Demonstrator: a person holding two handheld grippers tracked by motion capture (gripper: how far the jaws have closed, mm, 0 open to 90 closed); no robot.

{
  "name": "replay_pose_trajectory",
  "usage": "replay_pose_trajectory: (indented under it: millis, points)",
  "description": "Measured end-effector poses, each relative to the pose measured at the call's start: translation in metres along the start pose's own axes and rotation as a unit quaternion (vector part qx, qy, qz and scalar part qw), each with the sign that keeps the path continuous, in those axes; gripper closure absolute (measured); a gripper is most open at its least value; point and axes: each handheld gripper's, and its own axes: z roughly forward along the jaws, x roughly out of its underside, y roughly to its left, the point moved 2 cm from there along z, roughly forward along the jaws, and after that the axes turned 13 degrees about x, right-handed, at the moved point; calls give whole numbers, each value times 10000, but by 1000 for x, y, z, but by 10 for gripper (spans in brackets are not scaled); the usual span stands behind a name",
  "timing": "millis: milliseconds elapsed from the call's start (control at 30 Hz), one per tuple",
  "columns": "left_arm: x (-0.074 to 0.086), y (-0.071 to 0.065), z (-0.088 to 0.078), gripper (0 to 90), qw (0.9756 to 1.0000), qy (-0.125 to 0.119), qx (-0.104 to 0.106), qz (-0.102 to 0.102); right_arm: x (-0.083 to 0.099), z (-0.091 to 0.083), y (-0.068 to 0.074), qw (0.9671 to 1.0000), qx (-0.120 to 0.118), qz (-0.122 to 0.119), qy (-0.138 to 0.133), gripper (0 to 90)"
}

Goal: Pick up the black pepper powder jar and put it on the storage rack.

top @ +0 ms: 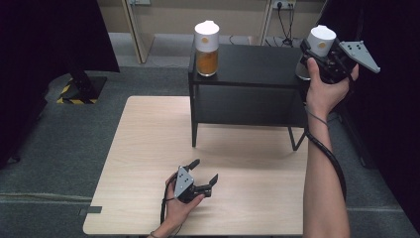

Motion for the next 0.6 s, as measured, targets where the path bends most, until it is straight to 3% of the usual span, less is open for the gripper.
replay_pose_trajectory:
  millis: [600]
  points:
    - [0,0,0,135,10000,8,-2,10,-4,-26,-9,9999,-77,145,39,62]
